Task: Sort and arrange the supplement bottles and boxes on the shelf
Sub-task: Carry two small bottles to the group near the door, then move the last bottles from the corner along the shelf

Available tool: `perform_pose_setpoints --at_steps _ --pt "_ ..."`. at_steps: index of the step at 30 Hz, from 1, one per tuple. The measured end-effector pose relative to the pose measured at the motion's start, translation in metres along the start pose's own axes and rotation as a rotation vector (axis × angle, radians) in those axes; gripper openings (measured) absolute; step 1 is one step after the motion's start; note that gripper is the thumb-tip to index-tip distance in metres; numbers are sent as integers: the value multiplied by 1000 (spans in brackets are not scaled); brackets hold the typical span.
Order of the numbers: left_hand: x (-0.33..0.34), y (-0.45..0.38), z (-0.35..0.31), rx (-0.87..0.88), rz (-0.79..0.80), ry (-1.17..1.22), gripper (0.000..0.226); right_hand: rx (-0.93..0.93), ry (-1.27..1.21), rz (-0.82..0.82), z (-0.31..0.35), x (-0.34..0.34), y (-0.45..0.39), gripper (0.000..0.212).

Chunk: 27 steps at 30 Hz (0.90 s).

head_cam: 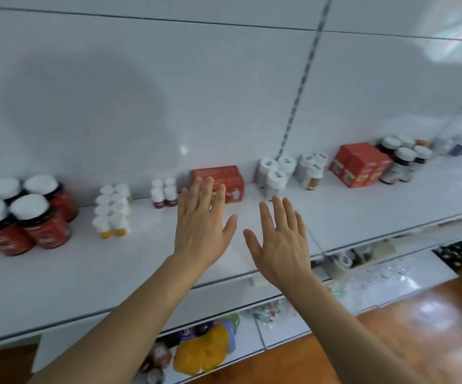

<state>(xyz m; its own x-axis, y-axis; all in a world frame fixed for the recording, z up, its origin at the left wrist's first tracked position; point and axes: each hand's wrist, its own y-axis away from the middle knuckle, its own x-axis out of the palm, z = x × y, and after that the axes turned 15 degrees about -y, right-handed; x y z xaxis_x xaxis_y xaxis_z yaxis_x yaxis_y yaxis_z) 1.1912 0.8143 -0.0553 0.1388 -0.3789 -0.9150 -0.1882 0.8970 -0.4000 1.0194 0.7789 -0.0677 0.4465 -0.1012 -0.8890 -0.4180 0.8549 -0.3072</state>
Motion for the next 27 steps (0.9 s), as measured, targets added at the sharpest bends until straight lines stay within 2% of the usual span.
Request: perform_pose_setpoints --at_steps 13,27 --pt "-13 -52 -296 286 15 111 69 348 65 -62 -249 -142 63 72" --pt "16 -172 -579 589 66 286 70 662 204 -180 -489 -246 50 73"
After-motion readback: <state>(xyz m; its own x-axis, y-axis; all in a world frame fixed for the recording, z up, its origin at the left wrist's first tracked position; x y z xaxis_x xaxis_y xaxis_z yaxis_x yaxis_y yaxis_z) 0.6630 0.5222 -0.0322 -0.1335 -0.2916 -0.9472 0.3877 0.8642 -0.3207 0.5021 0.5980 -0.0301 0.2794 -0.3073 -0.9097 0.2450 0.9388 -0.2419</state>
